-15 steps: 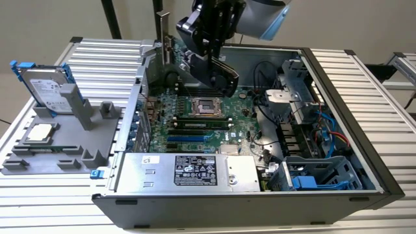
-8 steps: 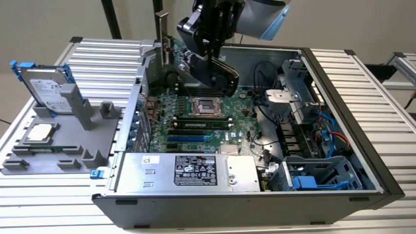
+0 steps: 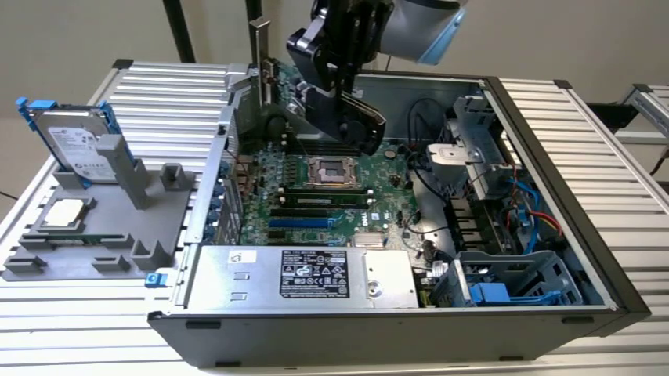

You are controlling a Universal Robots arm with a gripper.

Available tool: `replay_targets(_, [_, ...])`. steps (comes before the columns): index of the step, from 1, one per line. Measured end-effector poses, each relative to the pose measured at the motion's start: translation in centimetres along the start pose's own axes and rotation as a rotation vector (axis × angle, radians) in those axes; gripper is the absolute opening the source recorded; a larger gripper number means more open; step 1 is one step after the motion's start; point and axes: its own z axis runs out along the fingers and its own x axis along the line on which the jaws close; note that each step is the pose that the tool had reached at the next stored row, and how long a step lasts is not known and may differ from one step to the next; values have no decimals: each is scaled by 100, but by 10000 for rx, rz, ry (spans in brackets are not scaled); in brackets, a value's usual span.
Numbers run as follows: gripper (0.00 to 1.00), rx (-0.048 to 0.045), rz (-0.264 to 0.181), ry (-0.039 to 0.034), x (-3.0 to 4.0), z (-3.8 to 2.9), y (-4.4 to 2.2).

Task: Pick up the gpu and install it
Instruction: 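Insert the gpu into the slot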

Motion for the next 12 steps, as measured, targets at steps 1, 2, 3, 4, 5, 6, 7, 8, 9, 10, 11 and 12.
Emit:
replay_targets(1, [0, -1, -18, 0, -2, 0, -2])
replay_targets(2, [0, -1, -36, 2, -4, 0, -5])
replay_targets(3, [0, -1, -52, 3, -8, 0, -10])
replay_targets(4, [0, -1, -69, 4, -12, -1, -15])
replay_targets(5, [0, -2, -86, 5, -17, -1, -21])
replay_targets(6, [0, -2, -101, 6, -23, -1, -29])
replay_targets(7, [0, -2, -114, 5, -28, -1, -36])
replay_targets(8, [0, -3, -128, 6, -35, -1, -45])
replay_targets(9, [0, -3, -140, 7, -40, -2, -52])
replay_targets(10, [0, -3, -153, 7, -47, -2, -60])
replay_targets(11, [0, -3, -166, 8, -53, -2, -69])
replay_targets(12, [0, -3, -179, 8, -60, -3, -77])
